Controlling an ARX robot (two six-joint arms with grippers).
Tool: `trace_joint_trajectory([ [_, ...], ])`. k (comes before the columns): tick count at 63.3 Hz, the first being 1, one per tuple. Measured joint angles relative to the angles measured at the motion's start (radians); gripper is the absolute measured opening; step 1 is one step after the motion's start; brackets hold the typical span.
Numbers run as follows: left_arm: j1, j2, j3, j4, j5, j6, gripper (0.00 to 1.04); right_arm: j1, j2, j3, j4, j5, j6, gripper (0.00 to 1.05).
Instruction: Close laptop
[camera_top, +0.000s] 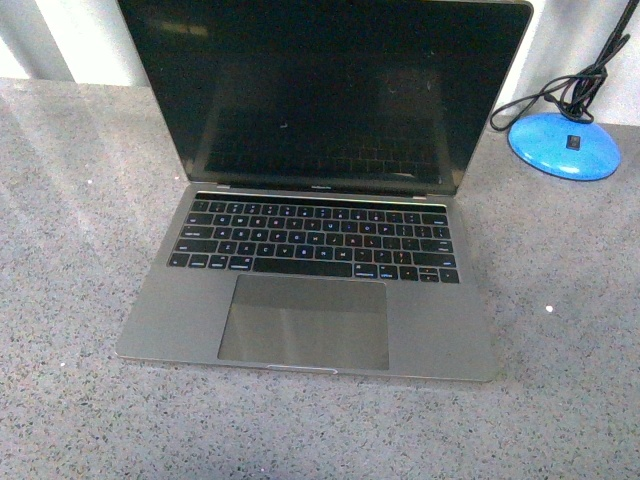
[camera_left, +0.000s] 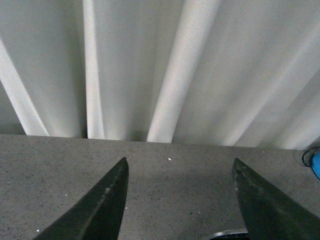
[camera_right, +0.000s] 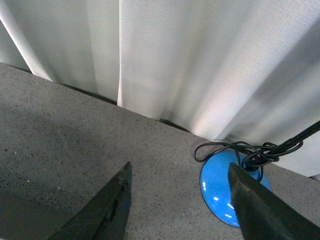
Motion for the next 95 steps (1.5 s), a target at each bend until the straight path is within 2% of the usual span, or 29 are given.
trace_joint_trajectory([
  [16,-0.019,0.05,0.101,-0.114,-0.002,-0.03,0.08,0.0,0.065,0.068,-0.028,-0.005,0.03,0.09],
  [19,-0.021,0.051,0.103,-0.122,-0.002,-0.031,0.04,0.0,0.072,0.07,-0.029,-0.007,0.033,0.0],
  [47,-0.033,0.105,0.139,-0.18,0.023,-0.083,0.04,0.039,0.109,0.103,-0.045,-0.045,0.103,0.01],
  [67,-0.045,0.106,0.16,-0.247,0.043,-0.104,0.04,0.044,0.112,0.106,-0.063,-0.076,0.215,0.01],
  [95,-0.071,0.106,0.171,-0.295,0.04,-0.148,0.04,0.065,0.098,0.023,-0.034,-0.08,0.284,0.01],
])
